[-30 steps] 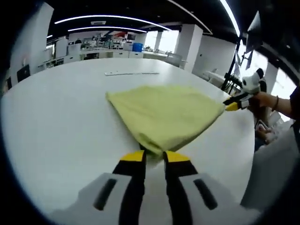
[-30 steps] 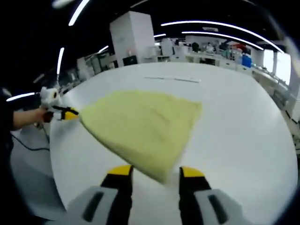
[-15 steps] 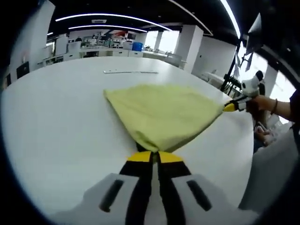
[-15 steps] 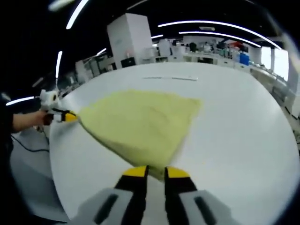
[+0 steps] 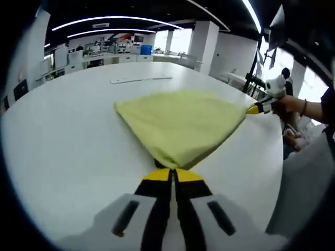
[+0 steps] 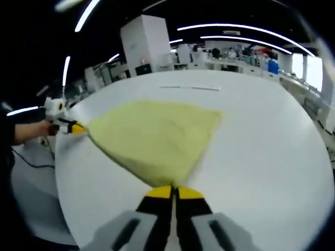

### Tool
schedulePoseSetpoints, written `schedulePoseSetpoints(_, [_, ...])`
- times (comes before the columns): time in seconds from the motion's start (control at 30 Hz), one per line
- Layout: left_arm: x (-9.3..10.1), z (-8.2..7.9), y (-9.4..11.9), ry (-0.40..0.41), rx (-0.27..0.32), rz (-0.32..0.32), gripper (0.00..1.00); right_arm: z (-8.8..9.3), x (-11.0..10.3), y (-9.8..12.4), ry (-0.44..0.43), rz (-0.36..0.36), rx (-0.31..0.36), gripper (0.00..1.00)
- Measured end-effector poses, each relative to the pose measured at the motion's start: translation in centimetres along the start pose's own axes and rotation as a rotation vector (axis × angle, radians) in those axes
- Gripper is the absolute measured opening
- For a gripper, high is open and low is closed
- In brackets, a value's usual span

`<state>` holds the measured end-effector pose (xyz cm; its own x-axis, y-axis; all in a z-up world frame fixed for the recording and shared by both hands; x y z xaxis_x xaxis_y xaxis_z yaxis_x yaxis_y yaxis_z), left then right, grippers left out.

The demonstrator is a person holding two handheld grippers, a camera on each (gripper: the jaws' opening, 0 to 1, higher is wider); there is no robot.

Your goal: Fold the garment on the visible template until the final outline fits inside the template.

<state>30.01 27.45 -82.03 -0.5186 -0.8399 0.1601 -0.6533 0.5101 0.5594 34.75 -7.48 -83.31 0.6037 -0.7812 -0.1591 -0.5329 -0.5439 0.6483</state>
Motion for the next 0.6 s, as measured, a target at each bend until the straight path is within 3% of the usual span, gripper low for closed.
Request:
schedulePoseSetpoints(0.2, [-1.1,0.3,0.7,-0.008,-0.015,-0.020,0.00,0.1,0.1,0.0,0.008,0.000,-0.008,0.00])
schedulePoseSetpoints(0.4, [-0.4,0.8,0.5,-0.053,-0.050,-0.011,0.00,0.2,0.2,0.1,0.004,0.001,-0.012,0.00])
schedulePoseSetpoints(0.6, [0.0,1.1,0.7,-0.049,-0.056,-0.001,0.00,0.5,0.2,0.5,0.006,0.002,-0.017,0.00])
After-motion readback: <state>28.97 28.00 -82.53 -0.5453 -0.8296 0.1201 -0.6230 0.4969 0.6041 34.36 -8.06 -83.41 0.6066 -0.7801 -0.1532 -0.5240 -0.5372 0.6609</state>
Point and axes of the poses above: the point that each gripper's makers call its tool centre point, and the gripper's own axes: y roughly backward along the fingers, x roughly to its right, z roughly out of its underside, the point moved 1 cm from there along y, roughly backward along the fingers
